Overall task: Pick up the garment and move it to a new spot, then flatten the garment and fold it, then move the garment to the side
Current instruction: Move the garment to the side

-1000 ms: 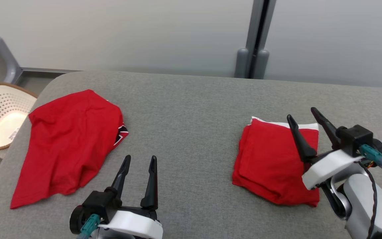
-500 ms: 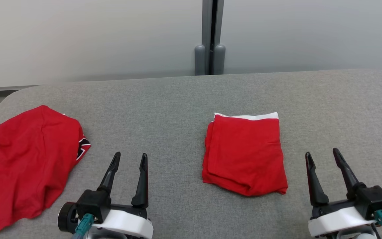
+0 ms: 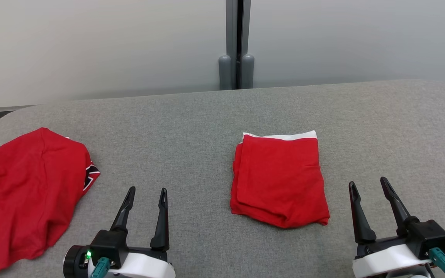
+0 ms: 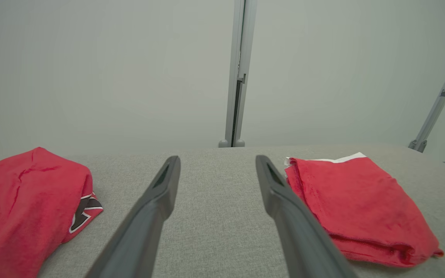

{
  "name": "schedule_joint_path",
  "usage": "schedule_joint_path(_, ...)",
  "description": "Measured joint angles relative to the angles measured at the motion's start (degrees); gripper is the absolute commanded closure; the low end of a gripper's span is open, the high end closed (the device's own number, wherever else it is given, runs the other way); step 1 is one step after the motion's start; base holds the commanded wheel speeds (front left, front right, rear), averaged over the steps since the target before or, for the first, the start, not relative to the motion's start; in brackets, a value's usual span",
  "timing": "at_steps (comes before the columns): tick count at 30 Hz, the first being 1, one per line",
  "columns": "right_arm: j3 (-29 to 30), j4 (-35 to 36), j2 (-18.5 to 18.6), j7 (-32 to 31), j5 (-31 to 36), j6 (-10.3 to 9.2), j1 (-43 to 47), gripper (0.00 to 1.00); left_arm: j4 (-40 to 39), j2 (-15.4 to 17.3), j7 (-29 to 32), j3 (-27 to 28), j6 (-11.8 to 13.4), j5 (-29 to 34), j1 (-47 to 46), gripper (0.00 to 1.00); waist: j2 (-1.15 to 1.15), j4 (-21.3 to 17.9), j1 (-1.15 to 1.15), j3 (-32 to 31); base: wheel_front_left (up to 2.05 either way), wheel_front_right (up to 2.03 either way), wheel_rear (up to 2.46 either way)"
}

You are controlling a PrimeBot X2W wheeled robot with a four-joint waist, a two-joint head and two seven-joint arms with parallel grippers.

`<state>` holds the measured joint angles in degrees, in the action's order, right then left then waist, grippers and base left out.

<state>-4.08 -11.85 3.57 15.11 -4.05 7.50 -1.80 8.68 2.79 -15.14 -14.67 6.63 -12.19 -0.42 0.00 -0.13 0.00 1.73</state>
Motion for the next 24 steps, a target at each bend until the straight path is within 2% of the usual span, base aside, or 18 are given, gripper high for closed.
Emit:
schedule_joint_path(11,0.35,-2.44,-0.25,0.01,-1.96,0.0,-2.57,0.0,-0.04,-0.01,0.0,-1.46,0.0,-0.01,-1.2,0.0,0.0,1.88,0.0,2.44,0.0,0.0,0.0)
schedule_joint_path(24,0.81,-20.92,-0.48,-4.02,-13.43,0.0,-16.36,0.0,0.93,0.0,0.0,-5.68,-0.14,-0.7,-6.28,0.0,0.0,7.27,0.0,10.69,0.0,0.0,0.0)
